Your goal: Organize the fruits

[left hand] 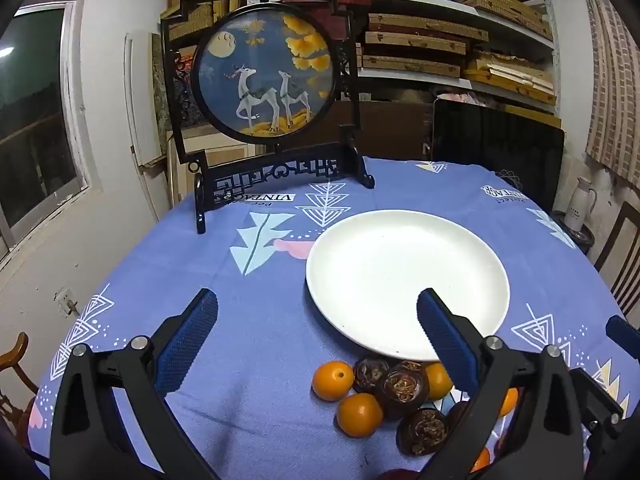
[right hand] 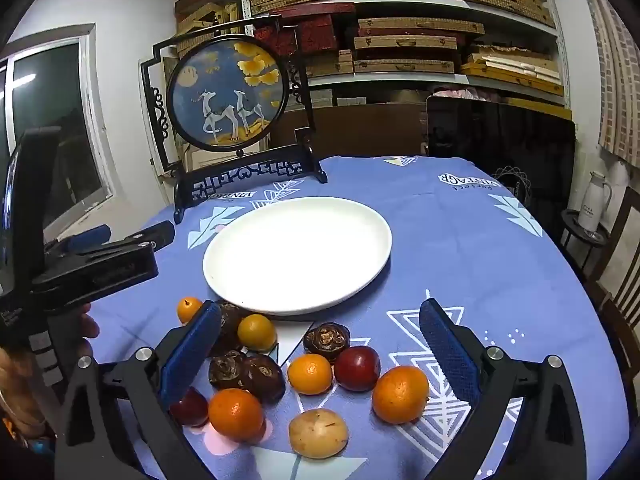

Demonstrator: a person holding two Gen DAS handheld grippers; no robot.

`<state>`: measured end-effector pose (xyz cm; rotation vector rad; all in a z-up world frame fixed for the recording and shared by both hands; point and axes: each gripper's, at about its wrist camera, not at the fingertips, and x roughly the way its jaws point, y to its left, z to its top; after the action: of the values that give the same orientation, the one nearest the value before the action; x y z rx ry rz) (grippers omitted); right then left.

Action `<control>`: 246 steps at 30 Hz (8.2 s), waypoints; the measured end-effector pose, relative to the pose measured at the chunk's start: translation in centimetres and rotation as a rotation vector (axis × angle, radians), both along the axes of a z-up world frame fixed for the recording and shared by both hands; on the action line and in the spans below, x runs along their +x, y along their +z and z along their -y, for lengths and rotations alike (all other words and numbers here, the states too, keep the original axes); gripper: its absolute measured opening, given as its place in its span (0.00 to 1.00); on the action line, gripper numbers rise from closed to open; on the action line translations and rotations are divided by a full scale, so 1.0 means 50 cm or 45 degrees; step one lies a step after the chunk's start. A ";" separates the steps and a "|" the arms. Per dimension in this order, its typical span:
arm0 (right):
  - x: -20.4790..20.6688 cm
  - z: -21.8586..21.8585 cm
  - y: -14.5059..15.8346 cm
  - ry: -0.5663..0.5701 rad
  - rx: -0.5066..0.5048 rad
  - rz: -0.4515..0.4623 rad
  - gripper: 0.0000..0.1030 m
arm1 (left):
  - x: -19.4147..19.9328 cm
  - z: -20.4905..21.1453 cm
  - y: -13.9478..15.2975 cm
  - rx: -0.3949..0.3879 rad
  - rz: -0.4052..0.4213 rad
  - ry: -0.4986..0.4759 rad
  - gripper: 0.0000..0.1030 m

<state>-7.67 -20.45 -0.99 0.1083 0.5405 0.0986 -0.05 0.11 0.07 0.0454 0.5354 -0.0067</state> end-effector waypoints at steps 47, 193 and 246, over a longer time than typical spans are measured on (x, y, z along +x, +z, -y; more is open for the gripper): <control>0.081 -0.048 0.002 0.011 -0.136 -0.105 0.97 | -0.004 -0.010 -0.043 0.052 -0.095 0.075 0.95; 0.236 0.034 -0.019 0.369 -0.078 -0.345 0.74 | 0.167 0.084 -0.056 0.178 -0.345 -0.278 0.77; 0.007 -0.003 -0.158 0.530 -0.219 -0.488 0.41 | -0.118 0.079 -0.193 0.166 -0.503 -0.696 0.38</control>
<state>-7.31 -20.29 -8.90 -0.1593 0.9468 0.4420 -5.95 -3.83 -9.56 0.3214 0.9042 -0.5237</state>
